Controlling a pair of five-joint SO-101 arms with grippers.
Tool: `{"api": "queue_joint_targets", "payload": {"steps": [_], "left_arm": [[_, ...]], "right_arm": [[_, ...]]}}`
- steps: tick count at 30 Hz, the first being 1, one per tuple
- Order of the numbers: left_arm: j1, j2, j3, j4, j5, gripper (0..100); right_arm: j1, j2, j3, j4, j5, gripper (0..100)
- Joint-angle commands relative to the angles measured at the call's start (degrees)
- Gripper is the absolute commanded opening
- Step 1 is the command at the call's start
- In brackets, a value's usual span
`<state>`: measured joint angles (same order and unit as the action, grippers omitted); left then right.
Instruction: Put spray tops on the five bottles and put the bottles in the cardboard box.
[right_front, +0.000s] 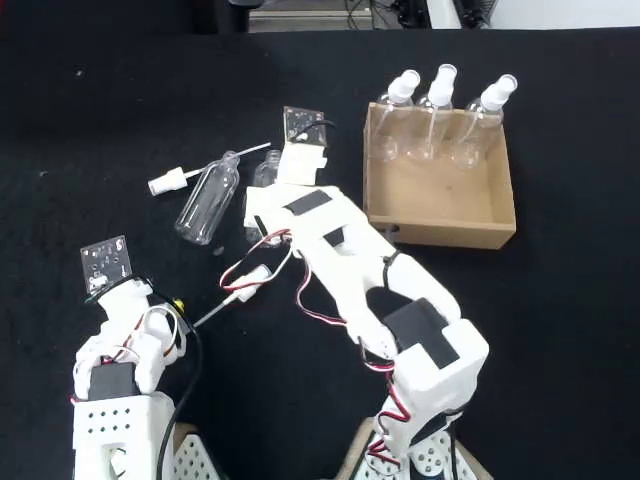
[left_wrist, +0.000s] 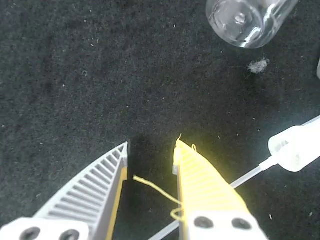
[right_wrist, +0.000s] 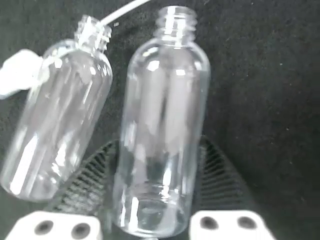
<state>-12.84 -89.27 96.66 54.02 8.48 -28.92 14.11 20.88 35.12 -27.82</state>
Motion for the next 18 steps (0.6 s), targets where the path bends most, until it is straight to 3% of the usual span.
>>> {"api": "queue_joint_targets", "payload": {"steps": [1, 11, 18], "left_arm": [[-0.7, -0.5, 0.9, 0.4, 0.4, 15], [-0.7, -0.5, 0.9, 0.4, 0.4, 15], [-0.7, -0.5, 0.9, 0.4, 0.4, 15]], "right_arm": [[1.8, -6.5, -3.6, 7.7, 7.6, 1.4], [1.8, -26.7, -2.6, 27.2, 30.7, 1.4], [2.4, -29.9, 1.5, 43.3, 48.0, 1.4]]}}
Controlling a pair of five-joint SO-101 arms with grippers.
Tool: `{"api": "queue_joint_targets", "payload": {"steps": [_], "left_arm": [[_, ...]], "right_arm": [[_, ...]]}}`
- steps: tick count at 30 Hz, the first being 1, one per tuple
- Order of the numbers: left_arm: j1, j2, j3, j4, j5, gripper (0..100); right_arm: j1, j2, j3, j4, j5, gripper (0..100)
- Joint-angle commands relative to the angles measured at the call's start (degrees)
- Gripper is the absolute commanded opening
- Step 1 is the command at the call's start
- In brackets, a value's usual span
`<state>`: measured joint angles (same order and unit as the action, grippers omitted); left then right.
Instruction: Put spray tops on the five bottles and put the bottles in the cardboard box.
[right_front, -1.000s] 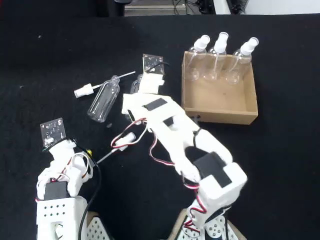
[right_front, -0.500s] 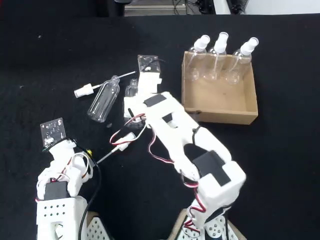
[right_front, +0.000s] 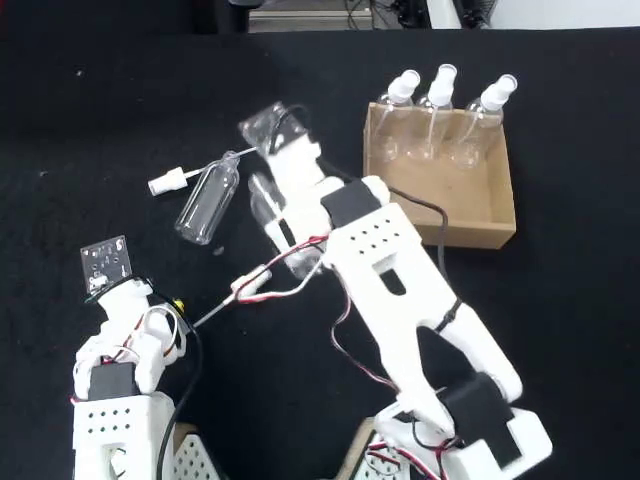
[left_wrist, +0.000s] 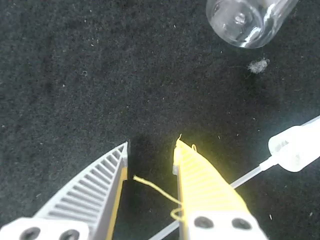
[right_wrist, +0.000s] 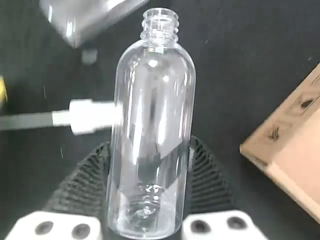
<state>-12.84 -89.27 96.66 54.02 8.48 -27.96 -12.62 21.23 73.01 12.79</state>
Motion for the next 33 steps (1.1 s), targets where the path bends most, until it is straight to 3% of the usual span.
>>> {"api": "queue_joint_targets", "payload": {"steps": [1, 16, 22, 29, 33], "left_arm": [[-0.7, -0.5, 0.9, 0.4, 0.4, 15], [-0.7, -0.5, 0.9, 0.4, 0.4, 15], [-0.7, -0.5, 0.9, 0.4, 0.4, 15], [-0.7, -0.5, 0.9, 0.4, 0.4, 15], [-0.7, -0.5, 0.9, 0.4, 0.4, 15]], "right_arm": [[1.7, -3.5, 2.4, 6.3, 9.8, 1.4], [15.9, -3.6, 21.0, -1.8, 29.8, 5.4], [13.5, -3.6, 19.3, 1.1, 29.7, 24.5], [6.8, -3.5, 16.7, 1.1, 22.7, 25.4], [6.7, -3.2, 18.1, -2.4, 19.9, 25.4]]}}
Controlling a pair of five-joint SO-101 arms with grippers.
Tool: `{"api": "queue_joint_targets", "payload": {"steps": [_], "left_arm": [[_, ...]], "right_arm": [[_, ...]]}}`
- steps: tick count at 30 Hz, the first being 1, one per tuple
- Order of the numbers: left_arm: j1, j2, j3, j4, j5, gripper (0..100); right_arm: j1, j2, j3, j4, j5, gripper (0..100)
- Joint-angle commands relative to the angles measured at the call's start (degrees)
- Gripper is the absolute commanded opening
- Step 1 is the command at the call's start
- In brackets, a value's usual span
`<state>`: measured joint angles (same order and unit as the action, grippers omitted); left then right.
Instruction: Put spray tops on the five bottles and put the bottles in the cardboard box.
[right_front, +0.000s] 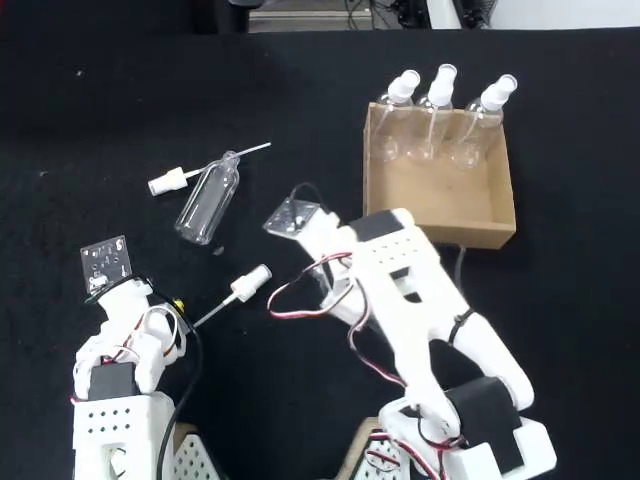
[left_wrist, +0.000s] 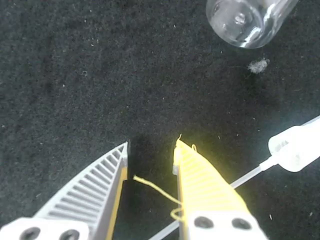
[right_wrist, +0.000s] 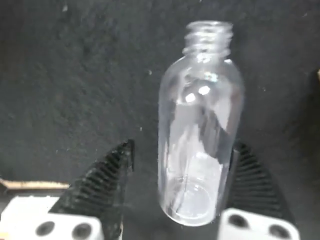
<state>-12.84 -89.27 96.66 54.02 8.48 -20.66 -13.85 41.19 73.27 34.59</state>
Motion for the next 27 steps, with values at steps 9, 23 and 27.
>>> {"api": "queue_joint_targets", "payload": {"steps": [9, 23, 27], "left_arm": [[-0.7, -0.5, 0.9, 0.4, 0.4, 15], [-0.7, -0.5, 0.9, 0.4, 0.4, 15], [-0.7, -0.5, 0.9, 0.4, 0.4, 15]], "right_arm": [[3.8, -2.2, 9.3, -12.9, -1.6, 25.4], [3.9, -9.9, 7.0, -8.5, -1.4, 1.2], [3.9, -21.4, 6.7, -3.6, -3.4, 1.0]]}}
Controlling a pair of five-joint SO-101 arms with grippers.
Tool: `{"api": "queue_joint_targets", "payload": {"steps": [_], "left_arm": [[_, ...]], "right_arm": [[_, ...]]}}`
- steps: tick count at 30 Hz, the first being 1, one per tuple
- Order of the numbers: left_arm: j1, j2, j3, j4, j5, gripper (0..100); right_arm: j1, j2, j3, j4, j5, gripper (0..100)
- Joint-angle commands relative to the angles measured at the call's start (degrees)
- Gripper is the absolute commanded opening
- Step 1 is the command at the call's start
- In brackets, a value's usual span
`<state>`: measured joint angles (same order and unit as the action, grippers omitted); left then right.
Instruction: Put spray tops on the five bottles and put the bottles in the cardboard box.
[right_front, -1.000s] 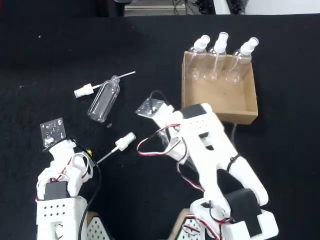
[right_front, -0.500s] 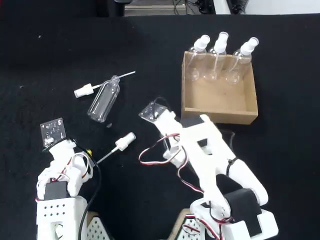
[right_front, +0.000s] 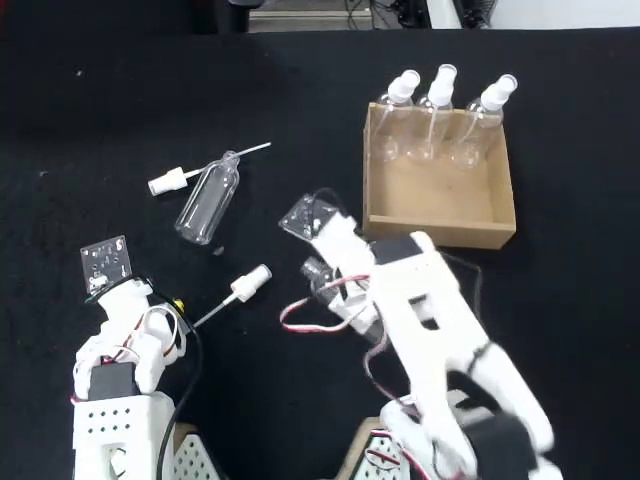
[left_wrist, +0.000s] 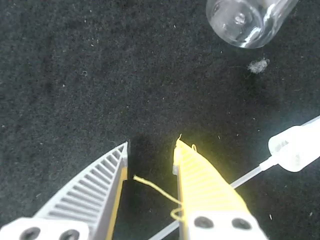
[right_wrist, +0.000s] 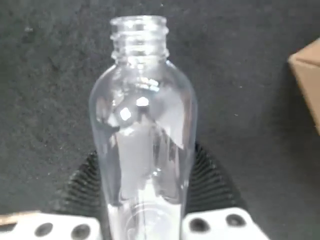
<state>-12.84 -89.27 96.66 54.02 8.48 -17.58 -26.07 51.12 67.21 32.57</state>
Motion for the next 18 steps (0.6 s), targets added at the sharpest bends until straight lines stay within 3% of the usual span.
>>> {"api": "queue_joint_targets", "payload": {"steps": [1, 7, 18], "left_arm": [[-0.7, -0.5, 0.9, 0.4, 0.4, 15], [-0.7, -0.5, 0.9, 0.4, 0.4, 15], [-0.1, -0.5, 0.9, 0.4, 0.1, 15]], "right_arm": [[0.9, -12.2, -2.8, 2.6, -2.0, 1.0], [0.5, -25.9, -2.0, 0.0, -8.9, 1.1], [0.4, -36.4, 10.0, -18.5, -28.3, 1.1]]}}
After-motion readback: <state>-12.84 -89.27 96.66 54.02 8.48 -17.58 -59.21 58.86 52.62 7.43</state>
